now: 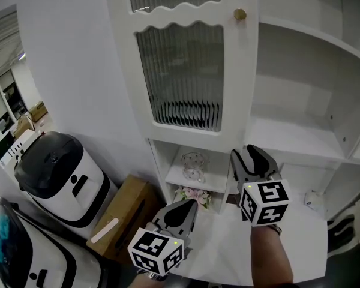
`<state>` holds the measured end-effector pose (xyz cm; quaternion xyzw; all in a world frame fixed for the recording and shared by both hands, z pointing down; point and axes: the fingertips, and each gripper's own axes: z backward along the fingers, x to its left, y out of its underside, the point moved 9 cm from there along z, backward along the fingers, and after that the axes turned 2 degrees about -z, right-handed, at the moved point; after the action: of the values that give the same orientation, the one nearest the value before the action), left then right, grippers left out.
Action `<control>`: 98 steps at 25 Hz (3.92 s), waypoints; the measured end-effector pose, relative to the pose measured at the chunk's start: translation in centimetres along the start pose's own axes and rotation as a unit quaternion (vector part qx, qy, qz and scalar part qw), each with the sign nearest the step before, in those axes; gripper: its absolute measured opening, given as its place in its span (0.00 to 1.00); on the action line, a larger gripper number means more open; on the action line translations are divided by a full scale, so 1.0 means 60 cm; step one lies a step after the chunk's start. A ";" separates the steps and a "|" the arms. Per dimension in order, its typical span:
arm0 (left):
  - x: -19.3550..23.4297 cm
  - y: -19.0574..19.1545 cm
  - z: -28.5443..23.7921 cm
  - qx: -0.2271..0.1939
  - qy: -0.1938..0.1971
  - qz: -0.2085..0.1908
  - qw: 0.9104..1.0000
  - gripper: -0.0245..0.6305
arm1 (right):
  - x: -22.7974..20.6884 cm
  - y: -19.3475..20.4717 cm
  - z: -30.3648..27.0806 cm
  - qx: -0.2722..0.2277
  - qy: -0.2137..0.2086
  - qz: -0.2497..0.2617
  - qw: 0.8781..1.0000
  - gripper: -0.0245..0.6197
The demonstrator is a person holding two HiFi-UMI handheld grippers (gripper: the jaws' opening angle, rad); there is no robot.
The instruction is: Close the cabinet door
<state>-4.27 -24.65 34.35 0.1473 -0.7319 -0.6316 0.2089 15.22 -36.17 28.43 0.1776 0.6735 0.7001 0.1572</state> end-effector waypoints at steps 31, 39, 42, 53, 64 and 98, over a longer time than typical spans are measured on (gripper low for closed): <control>0.025 -0.007 0.062 -0.016 0.003 0.005 1.000 0.04 | 0.042 -0.004 0.042 0.006 -0.005 -0.014 1.000 0.06; 0.031 -0.001 0.119 -0.012 0.040 0.002 0.999 0.04 | 0.113 0.018 0.127 0.013 -0.029 -0.074 0.997 0.05; 0.038 0.003 0.138 -0.012 0.050 0.005 0.999 0.04 | 0.143 0.021 0.150 0.016 -0.024 -0.068 0.997 0.05; 0.049 0.011 0.204 -0.008 0.082 -0.002 0.997 0.04 | 0.227 0.034 0.217 0.021 -0.002 -0.063 0.998 0.05; 0.034 0.026 0.263 -0.001 0.109 -0.010 0.994 0.04 | 0.298 0.045 0.289 0.021 0.009 -0.065 0.998 0.05; 0.026 0.034 0.318 -0.007 0.094 -0.005 0.996 0.04 | 0.346 0.048 0.330 0.028 -0.009 -0.051 0.998 0.05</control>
<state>-14.90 -8.60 34.37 0.2082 -0.7038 -0.6213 0.2743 5.97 -9.21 32.67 0.1539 0.6996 0.6703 0.1937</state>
